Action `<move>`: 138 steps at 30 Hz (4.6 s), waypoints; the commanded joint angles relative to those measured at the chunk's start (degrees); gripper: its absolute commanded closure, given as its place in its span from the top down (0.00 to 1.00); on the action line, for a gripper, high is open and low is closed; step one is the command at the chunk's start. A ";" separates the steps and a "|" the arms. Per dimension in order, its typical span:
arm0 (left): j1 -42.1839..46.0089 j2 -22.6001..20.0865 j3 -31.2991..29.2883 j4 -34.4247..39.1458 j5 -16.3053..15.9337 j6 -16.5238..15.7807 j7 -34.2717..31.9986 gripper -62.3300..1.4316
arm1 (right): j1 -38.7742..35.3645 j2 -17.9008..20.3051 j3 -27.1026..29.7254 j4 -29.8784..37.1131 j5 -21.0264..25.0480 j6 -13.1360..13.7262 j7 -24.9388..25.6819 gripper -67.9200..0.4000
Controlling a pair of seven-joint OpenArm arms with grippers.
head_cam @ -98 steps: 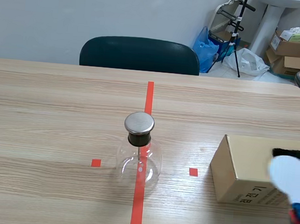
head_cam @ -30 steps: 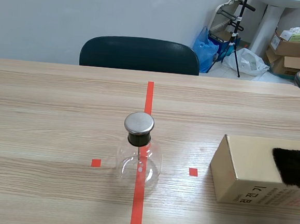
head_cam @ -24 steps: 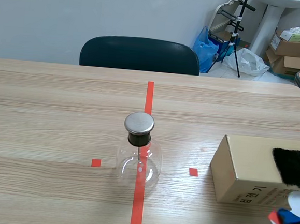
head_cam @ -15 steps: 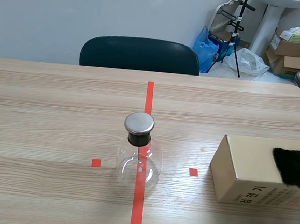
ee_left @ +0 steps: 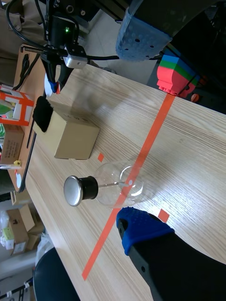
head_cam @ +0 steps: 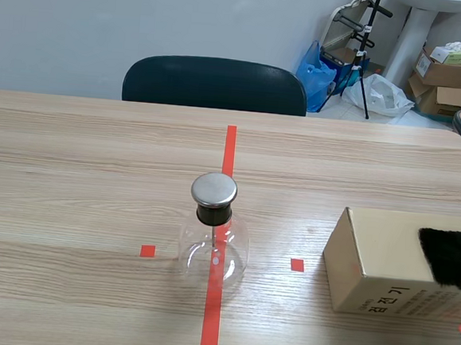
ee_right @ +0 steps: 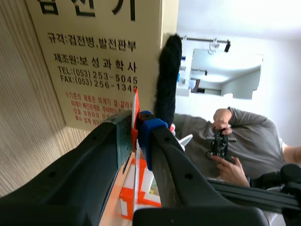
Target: Do the electroscope experiment
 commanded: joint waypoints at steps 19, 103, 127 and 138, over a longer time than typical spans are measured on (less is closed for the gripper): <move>-0.02 0.42 0.02 0.24 -0.57 -0.09 -0.83 1.00 | -4.72 1.81 -0.63 15.98 1.77 -2.12 -6.56 0.03; -2.27 0.39 0.00 -0.20 -0.87 4.42 -7.56 1.00 | 12.37 11.15 -50.58 16.96 -15.58 6.86 -62.25 0.03; -2.40 0.39 0.00 -0.20 -2.54 4.39 -7.50 1.00 | 12.37 11.43 -50.58 16.96 -15.58 6.86 -62.12 0.03; -2.40 0.39 0.00 -0.20 -2.54 4.39 -7.50 1.00 | 12.35 11.43 -50.58 16.96 -15.58 6.86 -62.71 0.03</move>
